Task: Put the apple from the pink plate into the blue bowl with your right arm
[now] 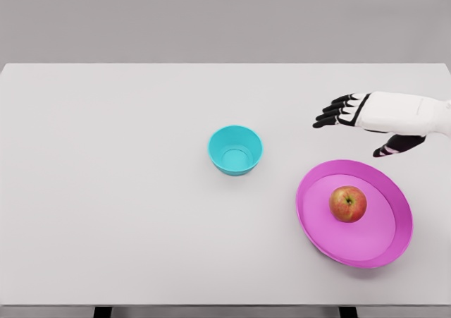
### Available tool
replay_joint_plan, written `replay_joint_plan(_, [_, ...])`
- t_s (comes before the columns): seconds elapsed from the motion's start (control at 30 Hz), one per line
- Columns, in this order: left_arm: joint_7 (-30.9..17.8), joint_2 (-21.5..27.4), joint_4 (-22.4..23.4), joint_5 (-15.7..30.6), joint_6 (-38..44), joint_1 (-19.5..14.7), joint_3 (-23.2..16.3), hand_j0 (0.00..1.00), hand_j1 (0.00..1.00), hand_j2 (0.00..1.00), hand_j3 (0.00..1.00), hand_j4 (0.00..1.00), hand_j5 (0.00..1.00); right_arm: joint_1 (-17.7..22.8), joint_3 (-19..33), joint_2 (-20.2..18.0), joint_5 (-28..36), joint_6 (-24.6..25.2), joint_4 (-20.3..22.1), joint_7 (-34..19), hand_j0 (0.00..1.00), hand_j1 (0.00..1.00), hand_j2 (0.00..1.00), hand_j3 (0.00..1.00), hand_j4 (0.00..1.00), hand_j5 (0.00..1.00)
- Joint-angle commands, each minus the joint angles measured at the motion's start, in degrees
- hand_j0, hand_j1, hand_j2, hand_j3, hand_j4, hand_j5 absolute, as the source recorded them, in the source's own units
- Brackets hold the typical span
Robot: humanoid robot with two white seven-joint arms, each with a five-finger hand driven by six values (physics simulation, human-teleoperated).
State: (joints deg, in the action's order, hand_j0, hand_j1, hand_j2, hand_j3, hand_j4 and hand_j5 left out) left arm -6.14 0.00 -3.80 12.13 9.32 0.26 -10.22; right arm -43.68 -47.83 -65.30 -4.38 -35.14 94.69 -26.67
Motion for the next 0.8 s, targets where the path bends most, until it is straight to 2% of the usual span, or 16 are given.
replay_joint_plan(0.0, [0.0,0.0,0.0,0.0,0.0,0.0,0.0,1.0,1.0,1.0,1.0,1.0,1.0,0.0,-1.2,-0.5,0.4,0.1,-0.1,1.5,1.0,1.0,1.0,1.0,1.0,1.0])
replay_joint_plan(0.03, [0.0,0.0,0.0,0.0,0.0,0.0,-0.1,1.0,1.0,1.0,1.0,1.0,1.0,0.0,-1.9,-1.2,0.8,0.1,-0.7,1.8,1.0,1.0,1.0,1.0,1.0,1.0])
replay_joint_plan(0.07, [0.0,0.0,0.0,0.0,0.0,0.0,0.0,1.0,1.0,1.0,1.0,1.0,1.0,0.0,-3.8,-1.2,0.8,0.1,-3.3,2.5,1.0,1.0,1.0,1.0,1.0,1.0])
replay_joint_plan(0.13, [0.0,0.0,0.0,0.0,0.0,0.0,-0.1,1.0,1.0,1.0,1.0,1.0,1.0,0.0,-5.7,-1.3,0.5,0.1,-10.5,6.4,1.0,1.0,1.0,1.0,1.0,1.0])
replay_joint_plan(0.23, [0.0,0.0,0.0,0.0,0.0,0.0,-0.1,1.0,1.0,1.0,1.0,1.0,1.0,-0.1,-11.4,-1.9,0.2,0.1,-9.4,6.2,1.0,1.0,1.0,1.0,1.0,1.0])
replay_joint_plan(0.3, [0.0,0.0,0.0,0.0,0.0,0.0,-0.1,1.0,1.0,1.0,1.0,1.0,1.0,-0.1,-14.3,-2.1,0.0,0.1,-6.8,6.1,1.0,1.0,1.0,1.0,1.0,1.0])
replay_joint_plan(0.37, [0.0,0.0,0.0,0.0,0.0,-0.1,-0.1,1.0,1.0,1.0,1.0,1.0,1.0,0.0,-16.6,-3.9,-0.2,0.1,-5.2,6.0,1.0,1.0,1.0,1.0,1.0,1.0])
replay_joint_plan(0.53, [0.0,0.0,0.0,0.0,0.0,0.0,0.0,1.0,1.0,1.0,1.0,1.0,1.0,0.1,-18.6,-5.8,-0.2,0.1,-2.8,5.9,1.0,1.0,1.0,1.0,1.0,1.0])
replay_joint_plan(0.67, [0.0,0.0,0.0,0.0,0.0,0.0,0.0,1.0,1.0,1.0,1.0,1.0,1.0,0.2,-18.7,-4.9,-1.5,0.1,-2.6,6.3,1.0,1.0,1.0,1.0,1.0,1.0])
replay_joint_plan(0.77, [0.0,0.0,0.0,0.0,0.0,0.0,0.0,1.0,1.0,1.0,1.0,1.0,1.0,0.1,-18.7,-4.6,-1.4,0.1,-0.8,6.5,1.0,1.0,1.0,1.0,1.0,1.0])
